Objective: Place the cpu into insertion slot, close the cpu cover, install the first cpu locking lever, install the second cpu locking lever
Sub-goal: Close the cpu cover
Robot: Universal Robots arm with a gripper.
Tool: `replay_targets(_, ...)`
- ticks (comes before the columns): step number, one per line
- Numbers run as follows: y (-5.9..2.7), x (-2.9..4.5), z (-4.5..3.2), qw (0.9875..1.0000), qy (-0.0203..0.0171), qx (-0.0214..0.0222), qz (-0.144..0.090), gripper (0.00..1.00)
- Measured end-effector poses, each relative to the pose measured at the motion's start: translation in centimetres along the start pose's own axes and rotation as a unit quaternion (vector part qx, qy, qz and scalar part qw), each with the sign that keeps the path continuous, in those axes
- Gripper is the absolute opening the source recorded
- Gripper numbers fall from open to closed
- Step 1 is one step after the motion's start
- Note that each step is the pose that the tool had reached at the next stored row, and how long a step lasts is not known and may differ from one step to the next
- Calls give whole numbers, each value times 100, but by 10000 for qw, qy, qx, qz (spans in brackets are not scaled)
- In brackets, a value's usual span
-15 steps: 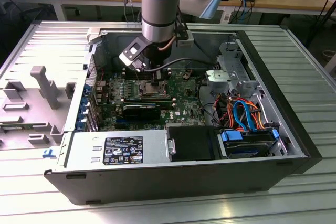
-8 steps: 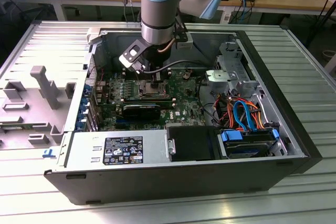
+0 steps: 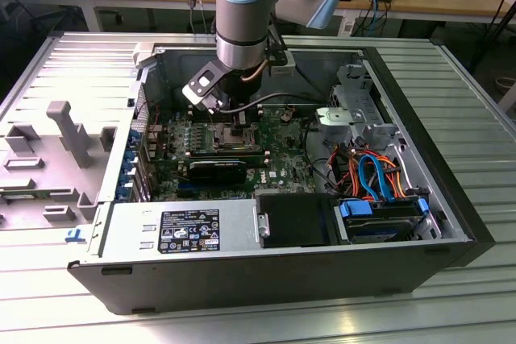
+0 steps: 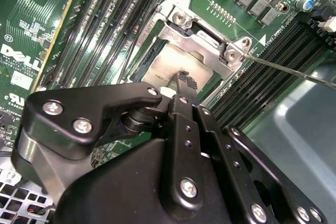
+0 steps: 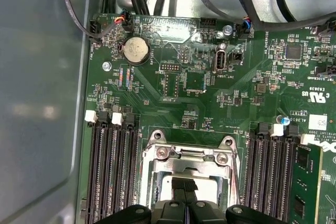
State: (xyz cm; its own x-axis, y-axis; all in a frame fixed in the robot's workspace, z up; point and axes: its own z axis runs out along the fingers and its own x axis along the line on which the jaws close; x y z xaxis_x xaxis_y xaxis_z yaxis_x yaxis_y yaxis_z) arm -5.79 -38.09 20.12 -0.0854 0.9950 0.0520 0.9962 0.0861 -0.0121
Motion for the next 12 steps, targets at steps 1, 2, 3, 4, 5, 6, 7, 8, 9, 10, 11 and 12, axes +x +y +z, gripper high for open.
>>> replay_targets(1,-1,-1,8,10000,-1,0,1,11)
replay_targets(2,-2,-3,13,10000,-2,2,1,11)
replay_targets(3,-2,-3,12,10000,-4,2,1,11)
replay_targets(4,-2,-3,12,10000,-4,3,1,11)
replay_targets(5,-3,-4,11,10000,-5,4,1,11)
replay_targets(6,-4,-5,3,10000,-4,3,1,11)
replay_targets(7,-2,-2,-9,10000,-2,1,1,11)
replay_targets(8,-2,2,-29,10000,7,-4,1,11)
replay_targets(9,0,6,-52,10000,15,-10,1,11)
replay_targets(10,0,7,-78,10000,8,-5,1,11)
replay_targets(11,-1,6,-97,10000,8,-4,0,11)
replay_targets(12,-8,8,-106,10000,10,-6,0,11)
